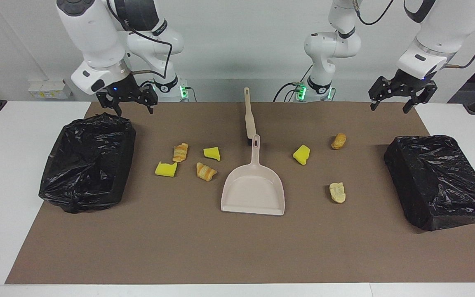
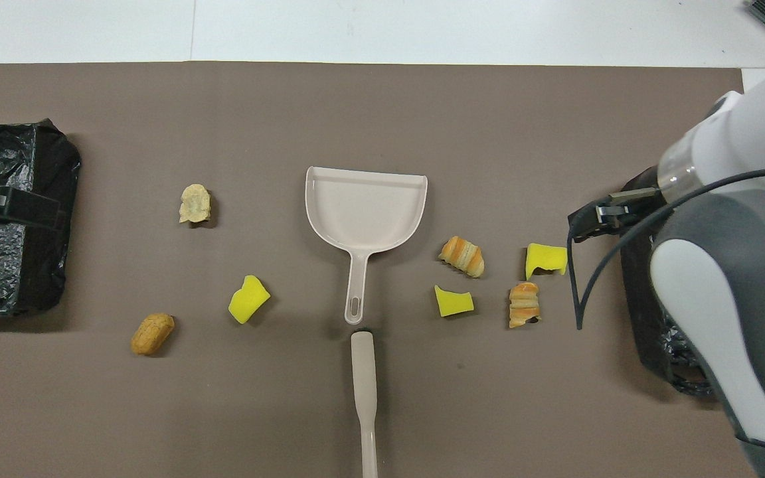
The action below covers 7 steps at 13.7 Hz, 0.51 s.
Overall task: Sweep and dump trash in bin
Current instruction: 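Grasp the beige dustpan handle with the right gripper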
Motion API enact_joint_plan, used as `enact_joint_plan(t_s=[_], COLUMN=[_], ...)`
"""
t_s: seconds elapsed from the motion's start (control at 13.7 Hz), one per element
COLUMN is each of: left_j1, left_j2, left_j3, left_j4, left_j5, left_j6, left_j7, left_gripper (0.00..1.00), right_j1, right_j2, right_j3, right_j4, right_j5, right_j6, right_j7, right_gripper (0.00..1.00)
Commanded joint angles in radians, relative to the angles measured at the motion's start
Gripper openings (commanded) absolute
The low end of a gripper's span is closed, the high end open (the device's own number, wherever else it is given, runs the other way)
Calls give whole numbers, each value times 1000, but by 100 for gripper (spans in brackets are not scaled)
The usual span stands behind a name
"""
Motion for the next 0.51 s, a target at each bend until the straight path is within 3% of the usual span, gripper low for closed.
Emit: enact_joint_plan(t_s=[0.0, 0.44], left_j1=[-12, -12], left_j2=[-15, -15], left_j3=[13, 13], left_j4=[-15, -15], left_j5=[-7, -7], left_j6=[10, 10], left_j7=[-6, -6], left_gripper=[100, 100], right_j1=[70, 287], right_j2=[63, 197], right_j3=[1, -1], right_j4=[17, 52], right_j5=[15, 5], right_j6=[69, 235], right_j7=[137, 513], right_gripper=[100, 100])
